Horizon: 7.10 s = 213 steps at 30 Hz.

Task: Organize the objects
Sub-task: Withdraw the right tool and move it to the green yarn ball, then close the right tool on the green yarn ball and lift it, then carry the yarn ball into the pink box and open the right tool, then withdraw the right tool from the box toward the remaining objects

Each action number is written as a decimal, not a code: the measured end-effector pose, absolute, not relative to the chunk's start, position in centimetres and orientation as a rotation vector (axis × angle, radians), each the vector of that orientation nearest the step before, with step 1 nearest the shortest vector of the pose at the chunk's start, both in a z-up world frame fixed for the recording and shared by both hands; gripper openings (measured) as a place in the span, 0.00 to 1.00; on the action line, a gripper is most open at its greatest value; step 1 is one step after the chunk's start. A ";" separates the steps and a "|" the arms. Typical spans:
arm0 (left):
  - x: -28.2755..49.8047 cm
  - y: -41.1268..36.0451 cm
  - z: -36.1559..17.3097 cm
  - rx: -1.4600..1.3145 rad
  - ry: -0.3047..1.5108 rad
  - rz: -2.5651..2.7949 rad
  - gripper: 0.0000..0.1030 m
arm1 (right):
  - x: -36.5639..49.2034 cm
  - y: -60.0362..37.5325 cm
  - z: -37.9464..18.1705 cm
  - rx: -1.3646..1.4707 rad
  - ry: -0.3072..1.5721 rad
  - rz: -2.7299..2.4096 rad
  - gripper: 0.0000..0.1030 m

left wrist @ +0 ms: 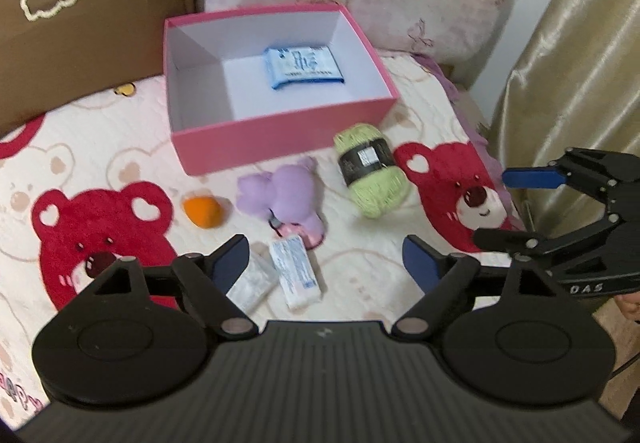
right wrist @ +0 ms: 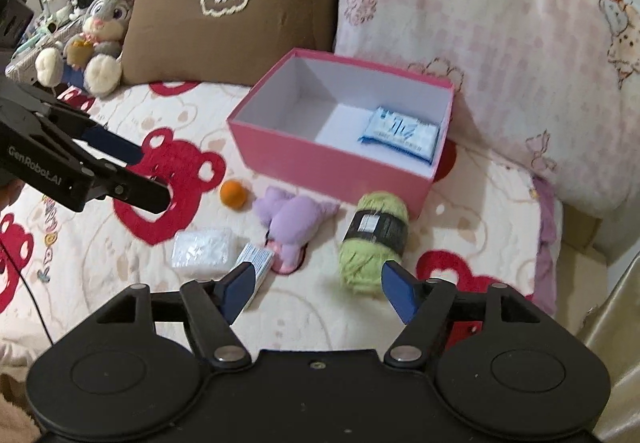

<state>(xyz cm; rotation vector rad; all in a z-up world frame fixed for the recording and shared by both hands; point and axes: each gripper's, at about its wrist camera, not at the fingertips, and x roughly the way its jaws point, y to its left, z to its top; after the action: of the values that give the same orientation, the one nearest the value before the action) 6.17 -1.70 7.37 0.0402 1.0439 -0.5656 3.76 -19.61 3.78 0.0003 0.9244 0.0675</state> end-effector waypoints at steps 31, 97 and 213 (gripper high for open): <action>8.3 -8.4 -2.0 -0.102 0.996 -0.556 0.93 | 4.8 -20.5 -4.6 -0.129 0.745 0.099 0.89; 9.0 -8.5 5.1 -0.110 0.931 -0.818 0.56 | 5.1 -21.3 2.8 0.031 0.750 0.121 0.62; 13.0 4.5 1.0 -0.003 1.200 -0.575 0.91 | 4.4 -12.0 2.7 -0.155 0.795 0.436 0.85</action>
<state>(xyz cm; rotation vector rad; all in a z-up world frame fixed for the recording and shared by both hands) 13.00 4.51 1.04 -0.0032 1.2001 -0.5746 4.36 -11.97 2.74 -0.1554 0.7952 0.4360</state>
